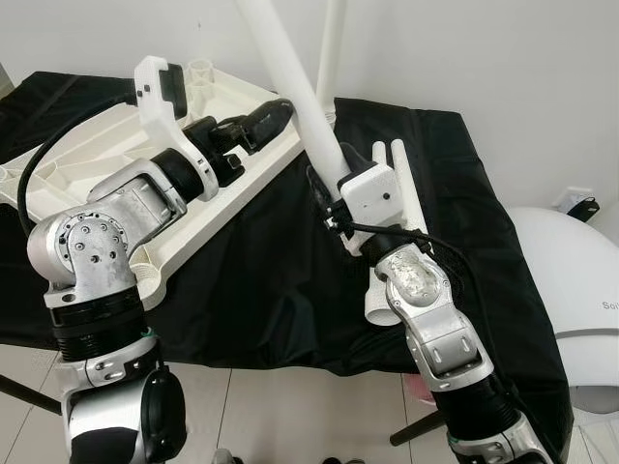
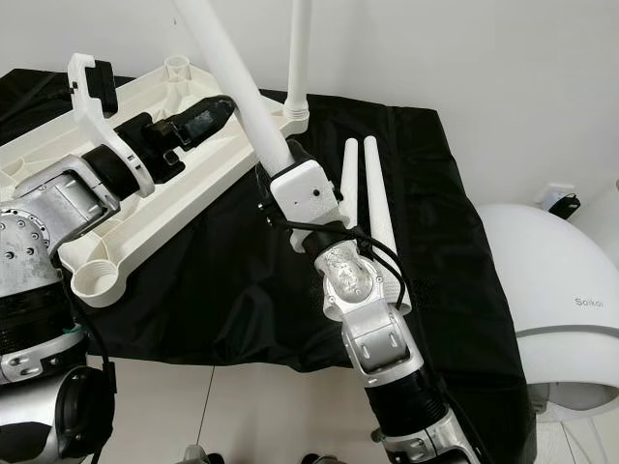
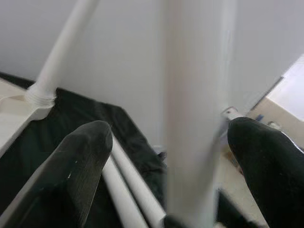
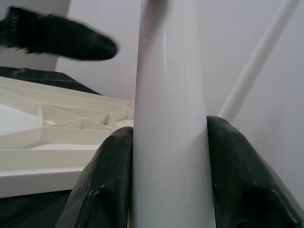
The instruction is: Building children table
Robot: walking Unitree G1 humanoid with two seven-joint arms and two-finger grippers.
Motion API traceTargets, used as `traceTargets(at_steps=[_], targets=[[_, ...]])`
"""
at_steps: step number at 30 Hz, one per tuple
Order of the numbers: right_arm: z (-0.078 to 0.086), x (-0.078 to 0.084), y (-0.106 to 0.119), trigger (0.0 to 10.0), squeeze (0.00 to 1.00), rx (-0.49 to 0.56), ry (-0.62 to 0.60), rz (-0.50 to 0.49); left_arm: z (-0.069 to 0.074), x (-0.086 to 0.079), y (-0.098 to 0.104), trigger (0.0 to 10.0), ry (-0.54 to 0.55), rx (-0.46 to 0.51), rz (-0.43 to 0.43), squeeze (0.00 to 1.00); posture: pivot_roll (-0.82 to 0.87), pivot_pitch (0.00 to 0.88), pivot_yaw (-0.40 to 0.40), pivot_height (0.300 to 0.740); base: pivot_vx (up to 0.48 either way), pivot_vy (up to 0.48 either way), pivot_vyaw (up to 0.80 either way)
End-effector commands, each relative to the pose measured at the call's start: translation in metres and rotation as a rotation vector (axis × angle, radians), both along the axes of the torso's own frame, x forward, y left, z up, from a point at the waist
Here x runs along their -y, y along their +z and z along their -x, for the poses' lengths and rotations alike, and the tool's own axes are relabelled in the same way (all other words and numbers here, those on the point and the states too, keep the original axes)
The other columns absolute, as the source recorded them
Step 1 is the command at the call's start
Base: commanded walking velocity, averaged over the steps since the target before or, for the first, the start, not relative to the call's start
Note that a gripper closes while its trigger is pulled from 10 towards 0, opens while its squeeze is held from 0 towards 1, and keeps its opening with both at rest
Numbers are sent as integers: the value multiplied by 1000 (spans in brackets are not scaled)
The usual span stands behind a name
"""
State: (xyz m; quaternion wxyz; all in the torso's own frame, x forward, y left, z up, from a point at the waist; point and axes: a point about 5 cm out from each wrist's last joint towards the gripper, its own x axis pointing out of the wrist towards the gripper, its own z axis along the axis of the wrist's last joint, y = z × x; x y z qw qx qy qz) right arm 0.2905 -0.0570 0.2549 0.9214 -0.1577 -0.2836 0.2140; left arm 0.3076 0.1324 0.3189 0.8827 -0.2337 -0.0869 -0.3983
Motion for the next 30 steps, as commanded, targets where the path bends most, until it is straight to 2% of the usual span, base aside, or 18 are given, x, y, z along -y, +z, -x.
traceTargets(at_steps=[1, 7, 12, 13, 14, 15, 17, 18, 23, 29, 30], targets=[[5, -6, 1, 10000, 0, -12, 52, -22, 15, 10, 9, 10000, -135, 112, 19, 0, 4, 117, -3, 740, 0, 0, 0], [6, -7, 0, 10000, 0, -34, 64, -51, 22, 16, 10, 10000, -185, 144, 21, 0, 7, 116, -3, 740, 0, 0, 0], [9, -11, 0, 10000, 0, -38, 95, -55, 14, 20, 9, 10000, -134, 119, -5, 0, 6, 115, -3, 740, 0, 0, 0], [11, -13, 0, 10000, 0, -41, 110, -51, 8, 21, 7, 7529, -93, 97, -22, 0, 5, 114, -2, 740, 0, 0, 0], [11, -13, 0, 10000, 0, -41, 110, -51, 8, 21, 7, 7529, -93, 97, -22, 0, 5, 114, -2, 740, 0, 0, 0], [13, -15, -1, 10000, 0, -43, 125, -44, 4, 21, 5, 3882, -64, 75, -33, 0, 6, 114, -2, 740, 0, 0, 0], [13, -15, -1, 10000, 0, -43, 125, -44, 4, 21, 5, 3882, -64, 75, -33, 0, 6, 114, -2, 740, 0, 0, 0], [14, -16, -2, 10000, 0, -46, 135, -37, 0, 22, 3, 0, -46, 61, -42, 0, 5, 112, -1, 740, 0, 0, 0], [14, -18, -7, 10000, 0, -61, 137, -25, -2, 24, -1, 0, -39, 50, -63, 0, 5, 109, -1, 740, 0, 0, 0], [3, -12, -14, 10000, 0, -116, 50, -22, 4, 23, 2, 0, -48, 100, -71, 0, 7, 101, -3, 740, 0, 0, 0], [1, -11, -16, 10000, 1000, -145, 38, -34, 8, 25, 2, 0, -46, 138, -103, 0, 8, 99, -4, 740, 0, 0, 0]])
